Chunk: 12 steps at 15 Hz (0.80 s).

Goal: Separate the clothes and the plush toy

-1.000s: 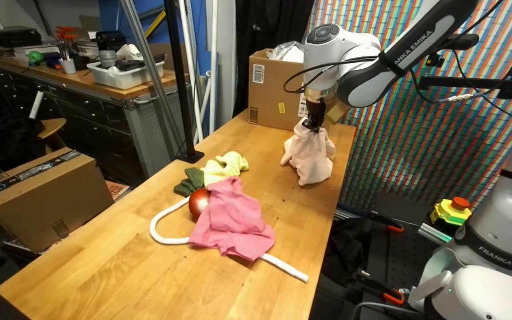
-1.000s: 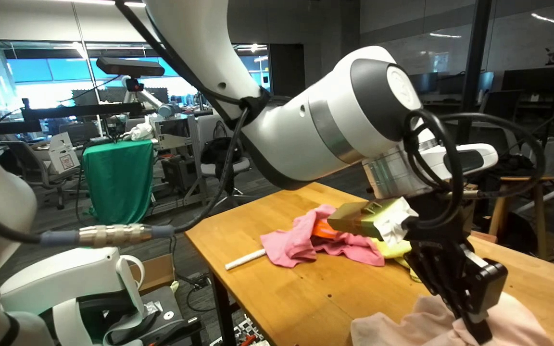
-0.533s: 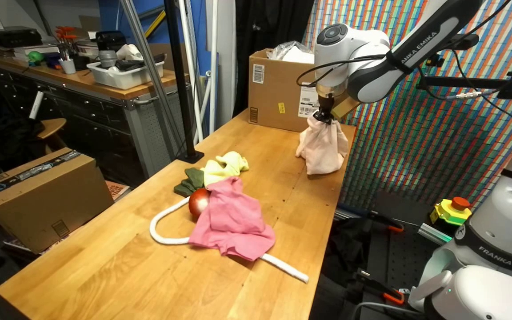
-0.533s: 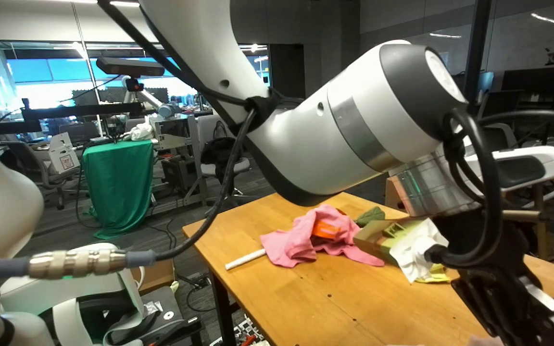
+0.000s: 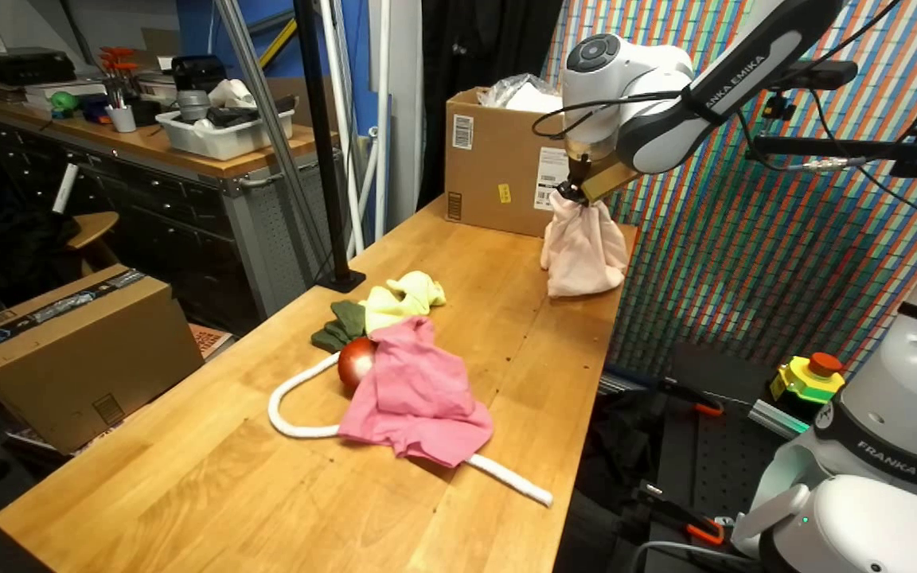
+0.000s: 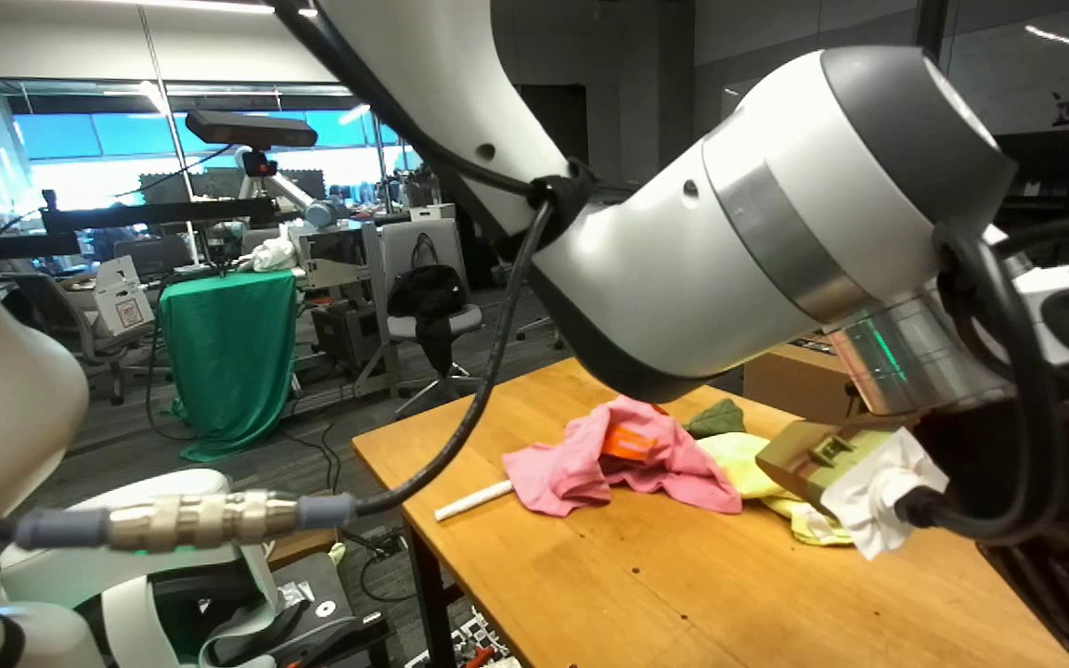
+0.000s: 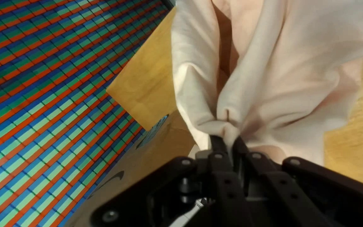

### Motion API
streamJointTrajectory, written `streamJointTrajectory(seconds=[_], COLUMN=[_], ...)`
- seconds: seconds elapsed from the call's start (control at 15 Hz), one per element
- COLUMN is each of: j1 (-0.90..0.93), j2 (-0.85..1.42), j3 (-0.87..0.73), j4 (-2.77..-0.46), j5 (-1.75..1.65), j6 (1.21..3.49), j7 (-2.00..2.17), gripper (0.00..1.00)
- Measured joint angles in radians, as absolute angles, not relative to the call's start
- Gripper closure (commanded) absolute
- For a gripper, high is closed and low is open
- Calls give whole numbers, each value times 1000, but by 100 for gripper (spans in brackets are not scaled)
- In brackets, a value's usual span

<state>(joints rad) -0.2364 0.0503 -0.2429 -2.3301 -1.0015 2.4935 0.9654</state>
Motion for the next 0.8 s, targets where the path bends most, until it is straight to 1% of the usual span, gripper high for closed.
streamJointTrajectory(seconds=[0.07, 0.13, 0.2, 0.27, 0.73, 0.8], j1=[-236, -236, -236, -236, -227, -220], j2=[62, 73, 83, 92, 123, 124], j3=[-243, -243, -243, -243, -232, -226], j4=[-2319, -2312, -2309, -2309, -2314, -2315], j5=[-1001, -1001, -1001, -1001, -954, -931], j6=[2503, 2507, 2511, 2512, 2515, 2513], j7=[974, 980, 986, 990, 967, 948], gripper=[66, 65, 60, 51, 0, 0])
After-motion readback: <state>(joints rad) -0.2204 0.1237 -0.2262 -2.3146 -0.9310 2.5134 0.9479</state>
